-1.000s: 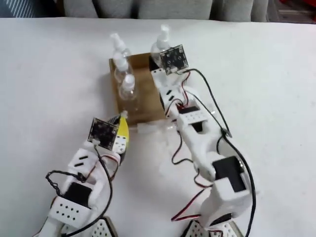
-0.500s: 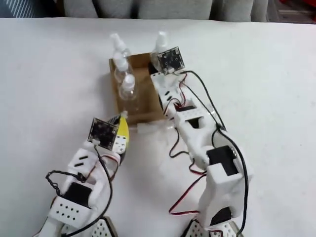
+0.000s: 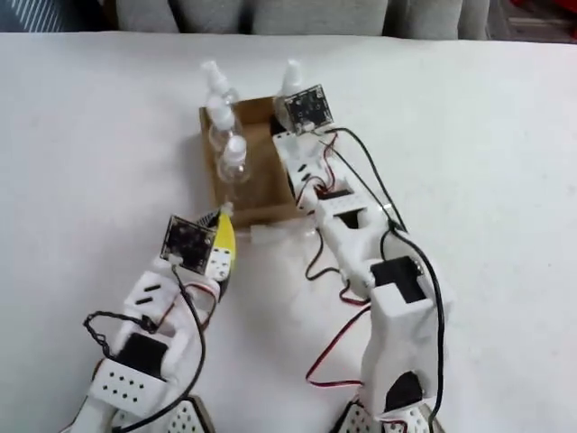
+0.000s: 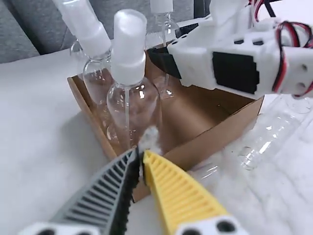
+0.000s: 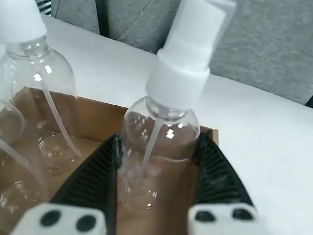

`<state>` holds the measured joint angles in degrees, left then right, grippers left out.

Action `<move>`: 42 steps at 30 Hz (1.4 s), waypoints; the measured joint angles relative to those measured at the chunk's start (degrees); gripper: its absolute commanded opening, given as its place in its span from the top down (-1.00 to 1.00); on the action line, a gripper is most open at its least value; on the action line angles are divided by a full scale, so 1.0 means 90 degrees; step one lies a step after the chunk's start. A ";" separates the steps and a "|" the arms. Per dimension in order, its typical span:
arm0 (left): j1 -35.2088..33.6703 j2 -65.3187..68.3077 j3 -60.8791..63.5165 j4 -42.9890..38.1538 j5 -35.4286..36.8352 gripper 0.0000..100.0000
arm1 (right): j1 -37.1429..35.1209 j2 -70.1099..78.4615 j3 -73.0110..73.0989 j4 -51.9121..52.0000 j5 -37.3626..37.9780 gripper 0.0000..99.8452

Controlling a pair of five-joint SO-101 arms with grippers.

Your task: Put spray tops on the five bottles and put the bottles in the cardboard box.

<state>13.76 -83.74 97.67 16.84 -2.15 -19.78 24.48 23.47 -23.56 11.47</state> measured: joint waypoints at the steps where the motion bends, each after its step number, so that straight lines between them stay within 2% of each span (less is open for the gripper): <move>1: 0.0000 0.0000 0.0000 0.0000 0.0000 0.96 | 0.0020 0.0000 0.0000 0.0000 0.0127 0.97; 4: 0.0000 0.0000 0.0000 0.0000 0.0000 0.96 | 0.0049 0.0000 0.0000 -0.0029 0.0527 0.97; 9: 0.0000 0.0000 0.0000 0.0000 0.0000 0.96 | 0.0068 0.0000 0.0000 -0.0039 0.0694 0.97; 19: 0.0000 0.0000 0.0000 0.0000 0.0000 0.96 | 0.0068 0.0000 0.0000 -0.0039 0.0694 0.97; 25: -0.0049 0.0000 0.0000 0.0000 0.0000 0.96 | 0.0117 -0.0010 -0.0176 0.0371 0.0166 0.97; 42: -0.0049 0.0000 0.0000 0.0000 0.0000 0.96 | 0.0107 -0.0029 -0.0371 0.0996 0.0508 0.96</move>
<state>13.32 -83.74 97.67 16.84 -2.15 -18.81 24.22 20.13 -14.59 16.04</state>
